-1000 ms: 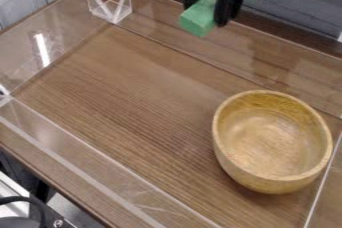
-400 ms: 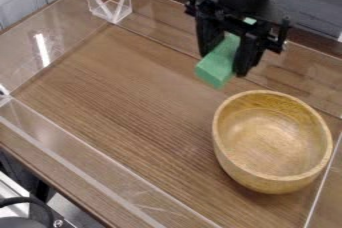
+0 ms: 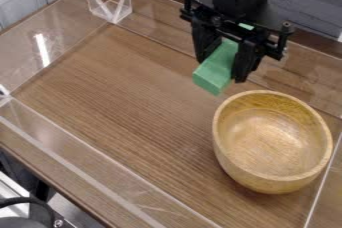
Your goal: Remove the green block from inside the brown bowl and put it on the table
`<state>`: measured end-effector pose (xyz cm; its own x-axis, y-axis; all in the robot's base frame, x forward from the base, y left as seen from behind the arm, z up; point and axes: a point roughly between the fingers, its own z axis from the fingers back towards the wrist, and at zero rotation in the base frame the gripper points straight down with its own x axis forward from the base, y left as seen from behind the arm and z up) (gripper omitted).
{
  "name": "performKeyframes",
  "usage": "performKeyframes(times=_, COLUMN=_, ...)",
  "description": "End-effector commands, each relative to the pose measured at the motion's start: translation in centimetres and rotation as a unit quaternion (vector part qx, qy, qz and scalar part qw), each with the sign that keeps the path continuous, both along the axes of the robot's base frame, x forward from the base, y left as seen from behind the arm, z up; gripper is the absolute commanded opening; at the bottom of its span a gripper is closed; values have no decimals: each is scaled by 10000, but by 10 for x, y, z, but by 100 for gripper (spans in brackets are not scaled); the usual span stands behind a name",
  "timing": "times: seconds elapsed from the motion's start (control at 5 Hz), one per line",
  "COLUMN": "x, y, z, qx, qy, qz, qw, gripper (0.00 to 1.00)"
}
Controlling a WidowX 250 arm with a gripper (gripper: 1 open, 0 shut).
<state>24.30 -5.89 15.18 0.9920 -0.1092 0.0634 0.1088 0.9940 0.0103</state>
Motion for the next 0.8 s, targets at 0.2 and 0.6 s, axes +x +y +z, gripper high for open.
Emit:
performKeyframes(times=0.2, x=-1, y=0, z=14, qx=-5, qy=-398, qz=38, qw=9992, gripper=0)
performKeyframes(times=0.6, x=-6, y=0, z=8, qx=35, qy=-488, qz=119, qw=9987, gripper=0)
